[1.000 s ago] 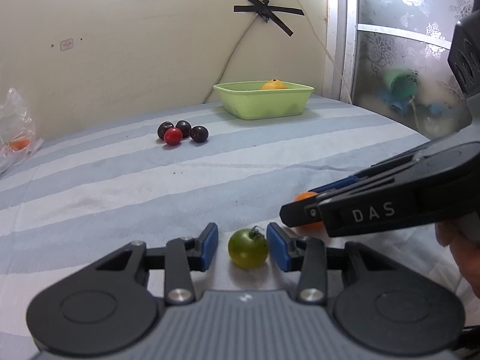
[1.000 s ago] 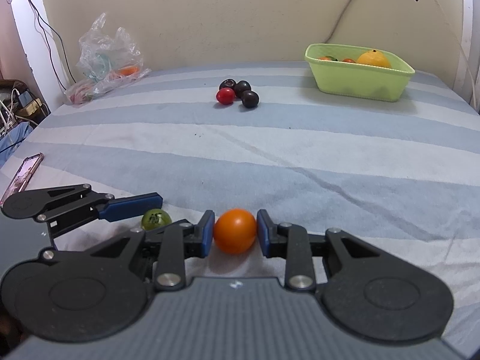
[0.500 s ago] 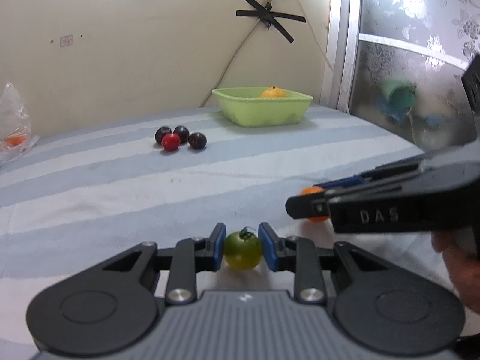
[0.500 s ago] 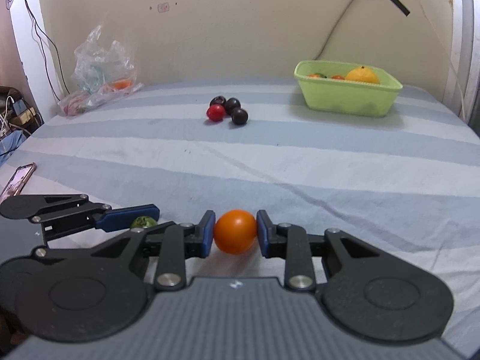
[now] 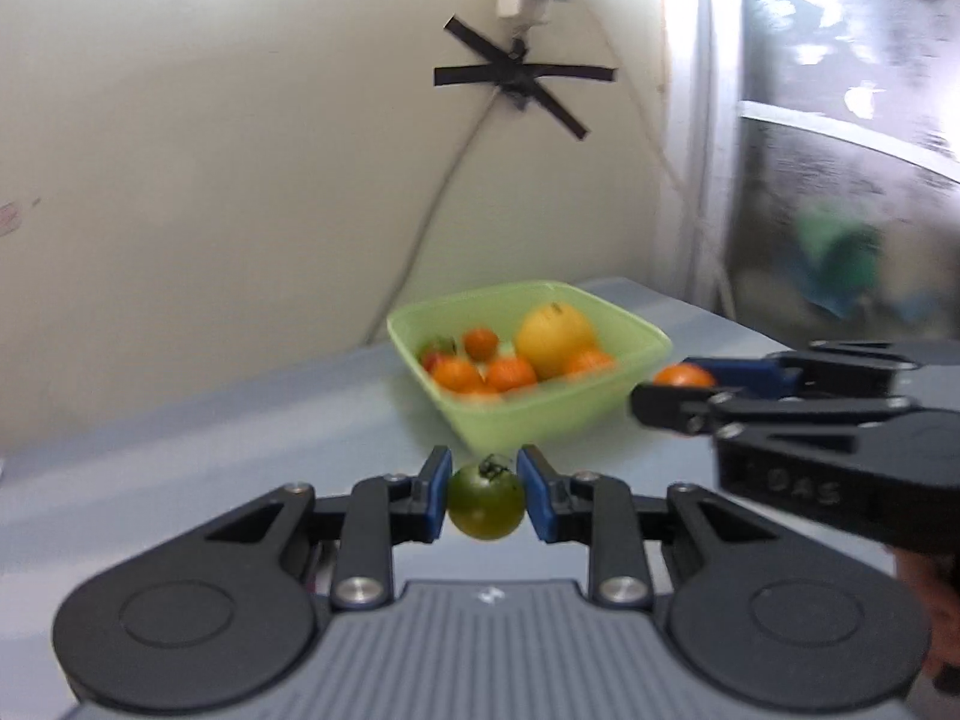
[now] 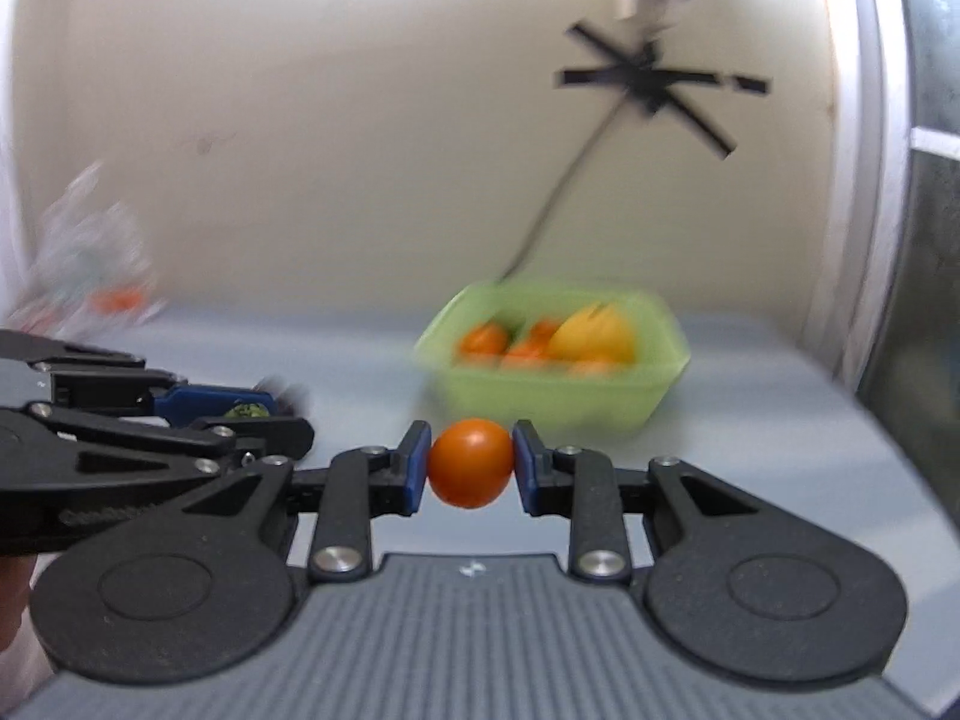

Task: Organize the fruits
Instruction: 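Carry the green tomato and orange into the basket and release both, then grasp a red tomato with the left tool while the right tool grasps a dark tomato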

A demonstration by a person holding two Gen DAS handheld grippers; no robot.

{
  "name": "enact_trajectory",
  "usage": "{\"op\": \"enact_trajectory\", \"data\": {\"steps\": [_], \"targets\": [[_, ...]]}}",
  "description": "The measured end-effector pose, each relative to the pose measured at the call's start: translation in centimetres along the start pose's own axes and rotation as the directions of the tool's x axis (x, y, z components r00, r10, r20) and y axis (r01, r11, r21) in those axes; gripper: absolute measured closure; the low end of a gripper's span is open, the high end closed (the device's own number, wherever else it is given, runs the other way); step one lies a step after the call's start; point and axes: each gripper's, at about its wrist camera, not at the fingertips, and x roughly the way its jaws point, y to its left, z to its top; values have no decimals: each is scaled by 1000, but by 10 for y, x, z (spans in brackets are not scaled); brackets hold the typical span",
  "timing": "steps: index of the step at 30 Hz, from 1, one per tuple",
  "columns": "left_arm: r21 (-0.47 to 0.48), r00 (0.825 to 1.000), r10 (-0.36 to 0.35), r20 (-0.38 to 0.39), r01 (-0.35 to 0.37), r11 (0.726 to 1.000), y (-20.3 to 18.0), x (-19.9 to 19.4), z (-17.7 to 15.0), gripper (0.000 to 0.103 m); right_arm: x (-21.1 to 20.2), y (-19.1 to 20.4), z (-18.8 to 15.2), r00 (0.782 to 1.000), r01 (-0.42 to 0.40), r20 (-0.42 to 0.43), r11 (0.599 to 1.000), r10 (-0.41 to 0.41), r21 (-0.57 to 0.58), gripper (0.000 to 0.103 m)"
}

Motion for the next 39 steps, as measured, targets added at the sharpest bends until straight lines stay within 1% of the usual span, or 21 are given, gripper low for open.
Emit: {"op": "enact_trajectory", "data": {"steps": [2, 4, 6, 9, 11, 15, 20, 23, 26, 28, 30, 31, 32, 34, 36, 37, 39], "targets": [[-16, 1000, 21, -20, -21, 1000, 2, 28, 19, 78, 15, -16, 14, 999, 10, 31, 999, -11, 44, 71], [-30, 999, 21, -36, -22, 999, 2, 53, 33, 78, 34, -31, 26, 998, 29, 50, 996, -33, 80, 71], [-43, 998, 19, -52, -21, 999, 1, 73, 42, 78, 53, -41, 33, 997, 52, 51, 994, -58, 99, 71], [-46, 998, 22, -67, -25, 999, -3, 94, 46, 78, 74, -52, 34, 997, 70, 35, 991, -74, 114, 71], [-48, 997, 21, -75, -24, 999, -4, 104, 47, 77, 83, -58, 32, 997, 72, 24, 990, -76, 124, 71], [-51, 996, 20, -89, -25, 998, -7, 117, 45, 76, 89, -68, 27, 997, 73, 14, 988, -76, 139, 70], [-39, 994, 42, -100, -46, 998, -8, 122, 45, 72, 92, -69, 25, 996, 86, 20, 986, -90, 146, 68], [-42, 995, 46, -93, -50, 998, -6, 115, 46, 72, 87, -66, 30, 994, 93, 48, 986, -100, 137, 68], [-49, 996, 48, -77, -52, 997, -1, 98, 45, 71, 75, -61, 35, 992, 87, 75, 986, -98, 142, 68], [-75, 998, 32, -52, -36, 997, 11, 74, 41, 70, 64, -57, 38, 992, 75, 90, 986, -89, 150, 68], [-144, 1000, 1, -14, -3, 990, 35, 41, 32, 69, 50, -50, 41, 992, 50, 105, 987, -67, 153, 68], [-188, 1000, -11, 6, 12, 982, 51, 25, 26, 68, 43, -45, 42, 992, 33, 112, 988, -51, 151, 68], [-228, 1000, -4, 24, 9, 974, 67, 8, 17, 68, 36, -40, 42, 993, 11, 116, 989, -28, 149, 68], [-294, 998, 56, 42, -41, 955, 99, -21, -3, 68, 23, -28, 36, 993, -56, 108, 987, 40, 148, 68], [-352, 994, 105, 15, -93, 932, 125, -39, -25, 70, 20, -14, 24, 991, -128, 62, 981, 120, 146, 68], [-379, 994, 110, -8, -105, 919, 135, -43, -34, 70, 22, -5, 18, 987, -159, 29, 977, 156, 142, 68], [-411, 995, 87, -42, -96, 906, 147, -45, -48, 70, 32, 15, 6, 977, -204, -35, 971, 210, 128, 68]]}}
